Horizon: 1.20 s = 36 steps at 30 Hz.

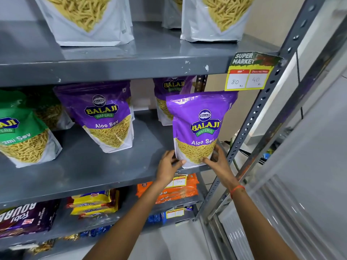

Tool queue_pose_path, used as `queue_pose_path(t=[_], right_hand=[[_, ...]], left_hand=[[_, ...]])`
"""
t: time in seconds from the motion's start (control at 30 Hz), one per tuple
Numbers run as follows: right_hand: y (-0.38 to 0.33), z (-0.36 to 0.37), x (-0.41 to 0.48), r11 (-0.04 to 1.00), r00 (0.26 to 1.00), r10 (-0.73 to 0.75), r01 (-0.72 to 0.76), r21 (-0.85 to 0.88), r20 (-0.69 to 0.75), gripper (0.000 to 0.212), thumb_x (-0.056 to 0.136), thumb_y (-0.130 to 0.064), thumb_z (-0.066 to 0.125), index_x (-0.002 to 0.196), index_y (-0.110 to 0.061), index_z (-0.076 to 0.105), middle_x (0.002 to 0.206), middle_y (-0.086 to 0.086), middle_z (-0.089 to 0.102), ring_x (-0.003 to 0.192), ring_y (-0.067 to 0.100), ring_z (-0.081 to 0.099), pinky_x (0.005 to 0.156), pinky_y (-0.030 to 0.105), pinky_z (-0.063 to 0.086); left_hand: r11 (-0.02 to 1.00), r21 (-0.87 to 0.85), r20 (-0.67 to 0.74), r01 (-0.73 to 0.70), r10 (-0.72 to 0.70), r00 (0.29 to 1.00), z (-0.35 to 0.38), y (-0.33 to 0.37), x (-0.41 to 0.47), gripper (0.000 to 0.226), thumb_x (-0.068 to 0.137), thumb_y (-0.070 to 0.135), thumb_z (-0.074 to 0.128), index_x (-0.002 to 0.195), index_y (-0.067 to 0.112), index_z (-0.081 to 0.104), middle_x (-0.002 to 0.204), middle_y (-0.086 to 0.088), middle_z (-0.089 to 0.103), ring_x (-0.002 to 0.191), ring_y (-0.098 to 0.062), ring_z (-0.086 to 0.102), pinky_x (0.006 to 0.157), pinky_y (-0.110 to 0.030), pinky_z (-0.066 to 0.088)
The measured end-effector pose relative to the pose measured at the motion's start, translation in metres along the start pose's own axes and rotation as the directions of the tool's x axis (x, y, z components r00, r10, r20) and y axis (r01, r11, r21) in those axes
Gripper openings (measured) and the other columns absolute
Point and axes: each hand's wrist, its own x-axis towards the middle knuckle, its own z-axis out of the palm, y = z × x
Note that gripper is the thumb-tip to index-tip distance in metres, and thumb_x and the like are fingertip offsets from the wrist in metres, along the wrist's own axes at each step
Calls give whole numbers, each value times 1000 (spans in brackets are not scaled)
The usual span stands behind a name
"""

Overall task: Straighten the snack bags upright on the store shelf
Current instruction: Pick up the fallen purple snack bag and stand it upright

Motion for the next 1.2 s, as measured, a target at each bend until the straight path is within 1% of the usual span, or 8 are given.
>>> queue_pose_path(t=[0.17, 0.27, 0.4, 0.6, 0.77, 0.9, 1.07, 1.2], right_hand=[[-29, 38, -27, 967, 882, -255, 226, -119, -397, 78, 82, -45, 59, 147, -26, 20, 149, -17, 29, 135, -8, 28, 106, 2, 24], [-51, 82, -39, 775, 649, -627, 463, -431, -431, 60, 93, -33, 43, 144, -5, 26, 155, 7, 25, 146, 16, 20, 121, 24, 16], [-83, 157, -31, 619, 585, -779, 655, -433, -228, 51, 96, -24, 40, 141, -2, 29, 151, 12, 29, 144, 25, 24, 119, 41, 24], [-99, 247, 16, 793, 827, -562, 535, -291, -10, 76, 84, -16, 66, 144, 2, 24, 154, 17, 26, 144, 23, 23, 120, 28, 18], [-90, 275, 59, 979, 962, -144, 173, -109, 230, 90, 73, 1, 76, 144, -1, 21, 149, 17, 35, 128, 12, 35, 88, -12, 25], [-70, 277, 63, 973, 987, -52, 84, -214, 150, 78, 70, -7, 80, 135, -10, 37, 136, 11, 47, 126, 20, 43, 101, 19, 35], [-48, 249, 31, 943, 996, -54, 76, -324, 78, 65, 66, -16, 83, 120, -11, 48, 108, -2, 44, 119, 27, 45, 101, 39, 41], [-31, 226, -3, 982, 997, -2, 17, -188, 78, 71, 63, -11, 84, 123, -12, 46, 124, 13, 54, 123, 30, 50, 104, 53, 43]], left_hand=[[996, 85, -33, -7, 10, 999, -12, 7, -12, 77, 81, 38, 65, 144, 17, 25, 153, -6, 30, 140, -16, 29, 112, -30, 29], [967, 171, -237, -191, 228, 944, -38, 20, -25, 77, 87, 43, 54, 147, 23, 11, 158, 5, 14, 138, 9, 10, 108, -2, 10], [893, 330, -446, -307, 434, 783, -95, 27, -27, 73, 89, 53, 39, 145, 27, -1, 154, 10, 2, 145, -4, 4, 119, -20, 6], [979, 198, -623, -54, 168, 764, -207, -18, 1, 107, 73, 46, 69, 147, 11, -1, 159, -9, 5, 146, -17, 7, 118, -30, 9], [989, -65, -182, 131, -141, 973, -263, -62, 34, 68, 68, -2, 77, 127, 3, 43, 125, -17, 57, 108, -22, 54, 104, -45, 44], [987, -73, -122, 143, -151, 981, -269, -76, 35, 52, 68, -3, 76, 113, 5, 52, 106, -10, 62, 81, -9, 60, 72, -11, 52], [984, -136, -19, 119, -122, 992, -245, -70, 6, 52, 69, 2, 77, 115, 6, 53, 113, -12, 66, 95, -20, 65, 83, -31, 55], [994, -49, -12, 98, -98, 995, -223, -76, -28, 51, 66, 12, 81, 105, 28, 52, 97, 11, 66, 80, 11, 64, 68, -5, 50]])
